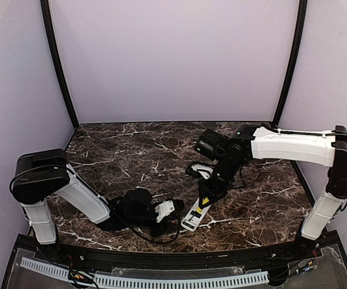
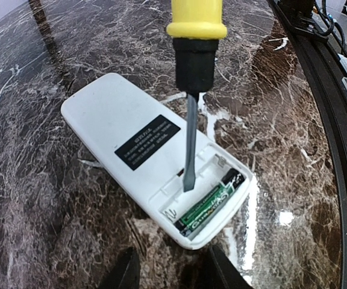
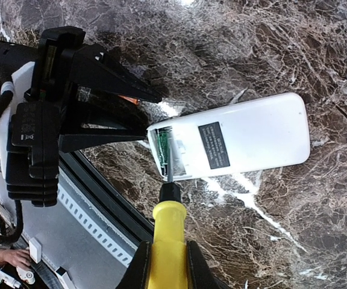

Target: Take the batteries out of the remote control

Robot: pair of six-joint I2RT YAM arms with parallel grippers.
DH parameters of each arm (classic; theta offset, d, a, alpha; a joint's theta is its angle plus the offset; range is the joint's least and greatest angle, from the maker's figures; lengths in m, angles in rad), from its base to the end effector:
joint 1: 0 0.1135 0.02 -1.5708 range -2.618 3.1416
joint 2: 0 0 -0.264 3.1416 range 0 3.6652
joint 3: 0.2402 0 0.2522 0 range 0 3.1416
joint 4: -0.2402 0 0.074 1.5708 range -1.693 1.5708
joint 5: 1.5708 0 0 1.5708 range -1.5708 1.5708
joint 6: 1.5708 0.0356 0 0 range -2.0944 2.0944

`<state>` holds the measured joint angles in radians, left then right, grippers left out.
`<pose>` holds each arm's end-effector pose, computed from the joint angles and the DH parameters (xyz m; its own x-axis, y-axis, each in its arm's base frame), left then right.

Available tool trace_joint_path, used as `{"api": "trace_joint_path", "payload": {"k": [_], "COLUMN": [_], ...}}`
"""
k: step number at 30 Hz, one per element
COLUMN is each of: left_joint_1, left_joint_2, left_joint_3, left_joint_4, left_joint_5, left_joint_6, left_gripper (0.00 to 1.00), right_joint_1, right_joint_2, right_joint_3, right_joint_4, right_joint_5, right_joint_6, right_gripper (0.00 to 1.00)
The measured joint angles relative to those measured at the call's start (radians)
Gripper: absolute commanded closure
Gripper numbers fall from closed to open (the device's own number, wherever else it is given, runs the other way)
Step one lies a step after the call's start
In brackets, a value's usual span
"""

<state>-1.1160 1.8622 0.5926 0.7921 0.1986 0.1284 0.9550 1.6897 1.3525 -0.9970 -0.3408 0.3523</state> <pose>0.1354 -0.2928 0.1002 -0.0776 0.4444 -0.8924 0.9756 0.2181 0.0238 0.1795 0.2742 0.2467 -0.8081 -0.5790 -0.1079 -0.5708 0.7248 0.3858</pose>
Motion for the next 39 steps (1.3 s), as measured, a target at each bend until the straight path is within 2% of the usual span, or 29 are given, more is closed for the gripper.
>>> {"api": "trace_joint_path", "payload": {"k": [39], "left_joint_1": [-0.001], "left_joint_2": [0.003], "left_joint_3": [0.028], "left_joint_4": [-0.032], "left_joint_5": [0.021], "left_joint_6": [-0.001], "left_gripper": [0.63], "right_joint_1": [-0.019], "right_joint_2": [0.019], "right_joint_3": [-0.098], "right_joint_4": [0.145], "right_joint_5": [-0.098], "right_joint_6": [-0.021], "right_gripper": [1.00]}}
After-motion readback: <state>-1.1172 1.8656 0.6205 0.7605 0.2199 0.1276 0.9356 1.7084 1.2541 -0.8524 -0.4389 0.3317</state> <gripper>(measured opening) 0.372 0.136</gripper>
